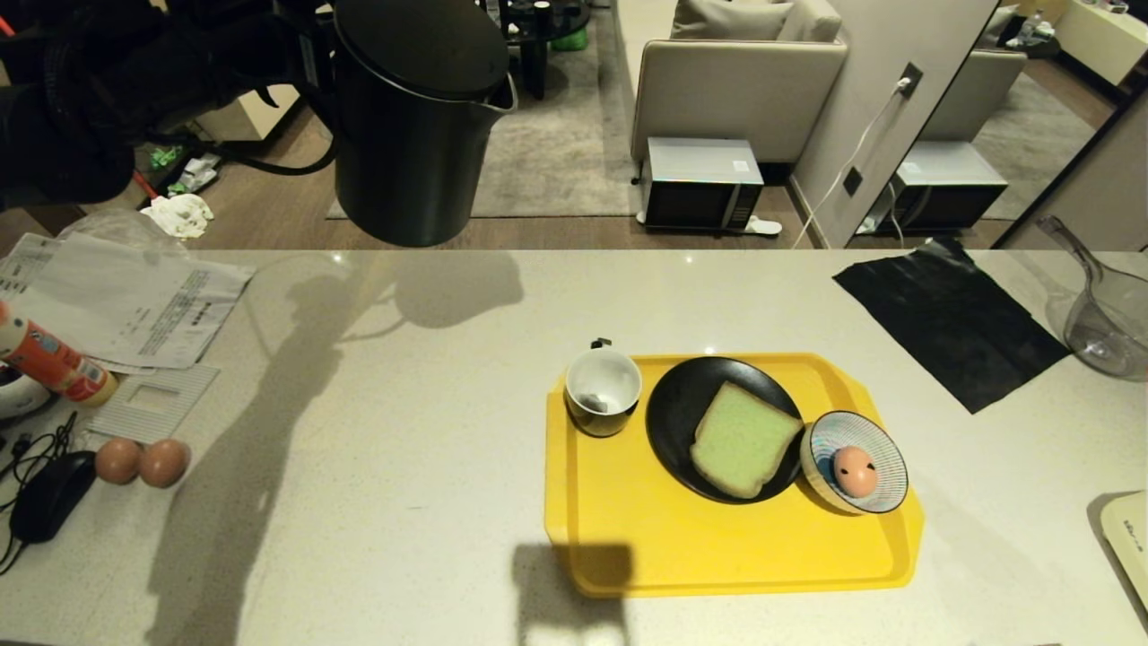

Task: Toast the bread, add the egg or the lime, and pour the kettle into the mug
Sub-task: Pour water into a cup

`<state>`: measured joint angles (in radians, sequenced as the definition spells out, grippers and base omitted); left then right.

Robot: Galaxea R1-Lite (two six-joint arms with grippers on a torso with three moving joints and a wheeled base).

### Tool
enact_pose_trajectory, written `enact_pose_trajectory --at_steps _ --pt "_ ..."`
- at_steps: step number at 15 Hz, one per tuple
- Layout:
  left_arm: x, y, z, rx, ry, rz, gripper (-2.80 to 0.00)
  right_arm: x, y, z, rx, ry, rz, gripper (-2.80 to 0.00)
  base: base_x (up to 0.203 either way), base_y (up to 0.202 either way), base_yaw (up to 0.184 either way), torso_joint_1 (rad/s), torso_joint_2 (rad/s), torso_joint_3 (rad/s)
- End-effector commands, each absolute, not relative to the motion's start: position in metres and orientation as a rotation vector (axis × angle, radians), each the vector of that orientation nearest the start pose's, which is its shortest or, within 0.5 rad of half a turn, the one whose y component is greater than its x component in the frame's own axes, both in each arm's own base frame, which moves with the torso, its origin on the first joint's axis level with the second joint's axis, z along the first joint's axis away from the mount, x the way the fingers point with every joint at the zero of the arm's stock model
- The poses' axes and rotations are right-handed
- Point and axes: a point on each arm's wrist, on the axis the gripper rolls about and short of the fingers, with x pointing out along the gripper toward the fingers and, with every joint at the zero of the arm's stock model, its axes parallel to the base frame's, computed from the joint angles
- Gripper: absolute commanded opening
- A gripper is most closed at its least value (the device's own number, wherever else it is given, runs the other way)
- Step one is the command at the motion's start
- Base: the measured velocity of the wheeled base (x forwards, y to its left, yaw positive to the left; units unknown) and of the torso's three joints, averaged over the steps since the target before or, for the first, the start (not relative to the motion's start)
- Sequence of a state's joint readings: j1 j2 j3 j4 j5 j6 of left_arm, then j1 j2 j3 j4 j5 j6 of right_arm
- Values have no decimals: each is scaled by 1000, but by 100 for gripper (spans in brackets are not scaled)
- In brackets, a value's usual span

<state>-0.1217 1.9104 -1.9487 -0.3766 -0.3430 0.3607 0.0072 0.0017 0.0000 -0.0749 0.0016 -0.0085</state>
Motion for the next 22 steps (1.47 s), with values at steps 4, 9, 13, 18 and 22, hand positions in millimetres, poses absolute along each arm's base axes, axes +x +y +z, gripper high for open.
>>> enact_pose_trajectory --at_steps 4,9,13,18,22 --pt "355 -52 410 401 -511 -379 -280 -21 0 76 -9 -46 9 -280 0 0 0 -61 127 61" --pt "353 -52 412 402 -514 -378 -280 -21 0 76 -15 -45 8 -280 0 0 0 -9 19 9" --pt "352 -52 414 403 -519 -377 -280 -21 0 75 -31 -45 12 -280 0 0 0 62 -108 -56" --pt "352 -52 414 410 -521 -376 -280 -21 0 76 -80 -46 18 -280 0 0 0 62 -111 -55" --pt "353 -52 412 424 -518 -377 -280 -21 0 76 -101 -49 17 -280 0 0 0 65 -130 -61"
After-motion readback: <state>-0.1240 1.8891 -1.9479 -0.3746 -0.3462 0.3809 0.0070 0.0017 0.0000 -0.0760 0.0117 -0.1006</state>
